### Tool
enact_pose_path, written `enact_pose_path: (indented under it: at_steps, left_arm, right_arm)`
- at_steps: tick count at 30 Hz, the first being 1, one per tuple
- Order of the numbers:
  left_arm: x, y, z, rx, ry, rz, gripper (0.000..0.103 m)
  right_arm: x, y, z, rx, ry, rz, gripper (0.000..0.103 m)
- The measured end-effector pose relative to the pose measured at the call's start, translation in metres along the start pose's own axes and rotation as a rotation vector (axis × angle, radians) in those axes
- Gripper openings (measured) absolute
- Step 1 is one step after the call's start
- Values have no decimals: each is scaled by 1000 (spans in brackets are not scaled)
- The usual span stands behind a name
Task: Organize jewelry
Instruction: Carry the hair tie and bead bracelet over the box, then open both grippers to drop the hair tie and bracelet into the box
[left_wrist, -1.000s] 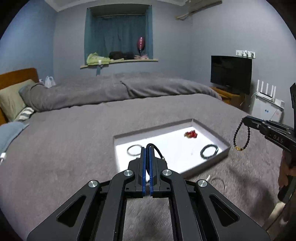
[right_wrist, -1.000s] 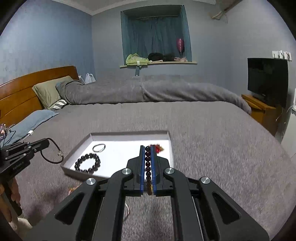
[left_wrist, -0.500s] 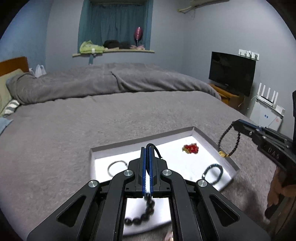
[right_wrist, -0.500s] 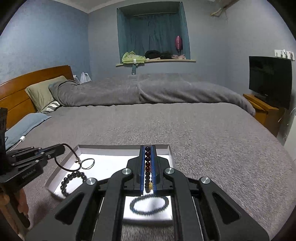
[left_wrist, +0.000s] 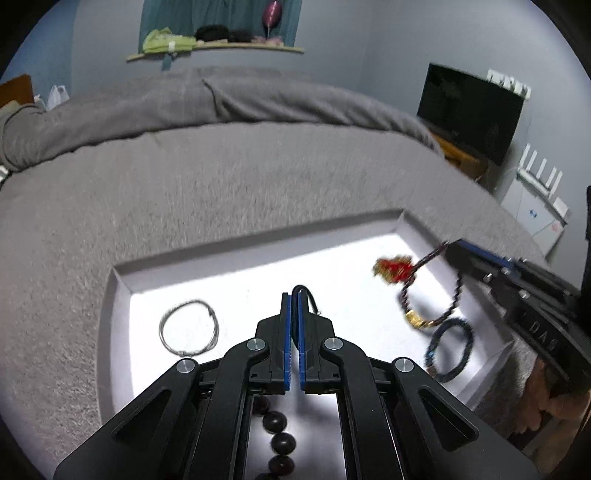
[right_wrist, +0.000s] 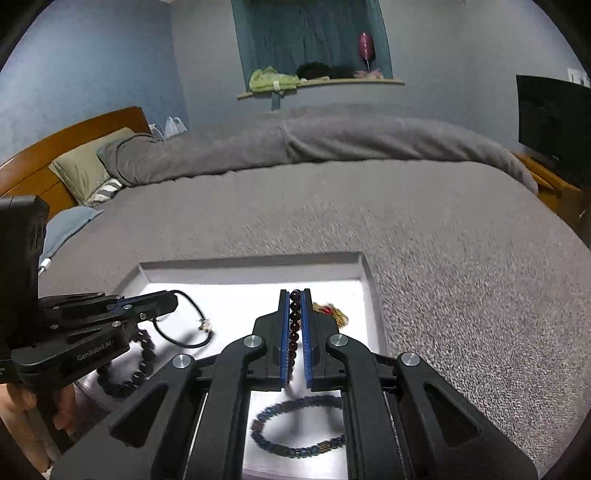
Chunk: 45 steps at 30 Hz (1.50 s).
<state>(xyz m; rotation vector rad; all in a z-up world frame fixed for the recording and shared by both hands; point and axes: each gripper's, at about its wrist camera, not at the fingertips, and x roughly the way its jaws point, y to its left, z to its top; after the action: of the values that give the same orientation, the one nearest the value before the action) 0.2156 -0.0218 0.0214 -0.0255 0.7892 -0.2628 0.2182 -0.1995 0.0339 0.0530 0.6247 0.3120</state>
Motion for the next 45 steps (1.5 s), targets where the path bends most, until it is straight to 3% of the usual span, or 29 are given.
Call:
enact_pose_path:
  at_steps: [10, 27, 30, 32, 35, 39, 43, 45]
  left_arm:
    - [12, 10, -6, -18, 44, 57, 4]
    - [17, 11, -7, -19, 63, 59, 5]
    - [16, 10, -7, -19, 60, 62, 8]
    - [15, 10, -7, -18, 50, 67, 20]
    - [12, 8, -7, -11, 37, 73, 24]
    - [9, 7, -7, -6, 28, 79, 24]
    - [3, 5, -6, -2, 12, 84, 24]
    - [0, 3, -8, 0, 8, 89, 27]
  right_arm:
    - [12, -9, -12, 2, 57, -73, 6]
    - [26, -8, -16, -5, 100, -91, 6]
    - [24, -10, -15, 0, 93, -89, 6]
    - [24, -10, -16, 2, 90, -88, 8]
    - [21, -11, -15, 8, 81, -86, 8]
    - [15, -12, -14, 14, 49, -84, 26]
    - [10, -12, -13, 18, 35, -85, 28]
    - [8, -14, -13, 25, 30, -90, 40]
